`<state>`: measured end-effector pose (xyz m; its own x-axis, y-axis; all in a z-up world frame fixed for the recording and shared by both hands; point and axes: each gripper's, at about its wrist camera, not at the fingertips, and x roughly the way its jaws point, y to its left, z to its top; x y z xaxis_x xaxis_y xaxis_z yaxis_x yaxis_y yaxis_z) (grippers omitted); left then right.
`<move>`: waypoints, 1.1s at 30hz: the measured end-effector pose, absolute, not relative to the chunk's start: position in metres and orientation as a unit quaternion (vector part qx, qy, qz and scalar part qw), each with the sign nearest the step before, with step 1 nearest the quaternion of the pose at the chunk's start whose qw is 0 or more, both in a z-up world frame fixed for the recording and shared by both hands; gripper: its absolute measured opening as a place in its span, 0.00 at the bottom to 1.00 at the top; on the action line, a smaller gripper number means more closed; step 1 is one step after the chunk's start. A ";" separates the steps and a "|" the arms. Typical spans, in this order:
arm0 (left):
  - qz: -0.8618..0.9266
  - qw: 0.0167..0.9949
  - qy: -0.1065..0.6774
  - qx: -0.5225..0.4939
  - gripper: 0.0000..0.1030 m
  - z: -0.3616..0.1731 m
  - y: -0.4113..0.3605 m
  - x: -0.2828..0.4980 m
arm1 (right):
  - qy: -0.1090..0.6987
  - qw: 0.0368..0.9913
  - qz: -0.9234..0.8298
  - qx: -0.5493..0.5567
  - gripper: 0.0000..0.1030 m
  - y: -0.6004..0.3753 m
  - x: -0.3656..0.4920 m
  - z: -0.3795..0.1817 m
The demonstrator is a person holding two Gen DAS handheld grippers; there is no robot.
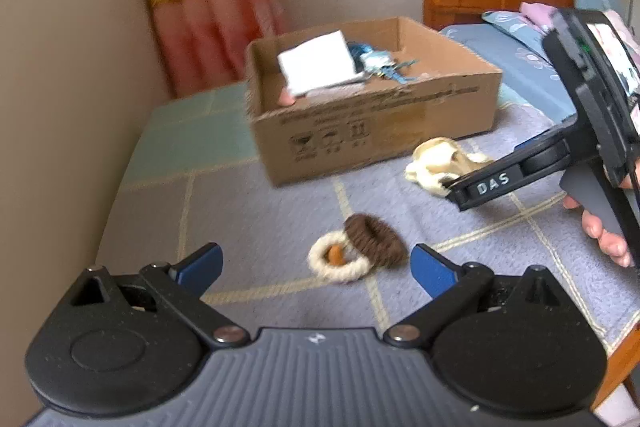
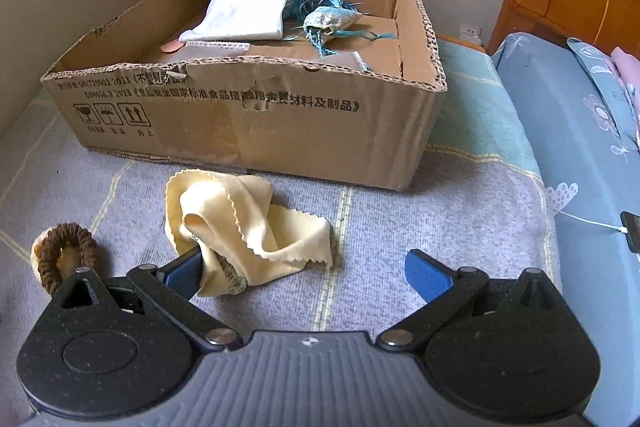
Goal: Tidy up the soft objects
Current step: 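Move the left gripper onto the brown hair tie and close it, then close the right gripper on the yellow cloth while the left gripper holds the hair tie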
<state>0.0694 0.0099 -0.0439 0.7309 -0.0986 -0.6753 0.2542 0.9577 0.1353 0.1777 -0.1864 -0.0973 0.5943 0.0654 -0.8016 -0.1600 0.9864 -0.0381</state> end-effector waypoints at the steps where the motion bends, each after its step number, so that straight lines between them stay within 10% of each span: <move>1: -0.099 0.924 0.350 0.119 0.97 -0.045 0.005 0.070 | 0.446 0.891 0.066 -0.054 1.00 -0.187 0.177 -0.097; 33: -0.146 0.904 0.367 0.160 0.38 -0.076 -0.029 0.097 | 0.446 0.888 0.089 -0.066 1.00 -0.189 0.174 -0.096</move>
<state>0.0972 -0.0291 -0.0756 0.6875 -0.1466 -0.7113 0.3822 0.9058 0.1828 0.1738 -0.1894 -0.0960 0.5860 0.0998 -0.8041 -0.2178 0.9753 -0.0377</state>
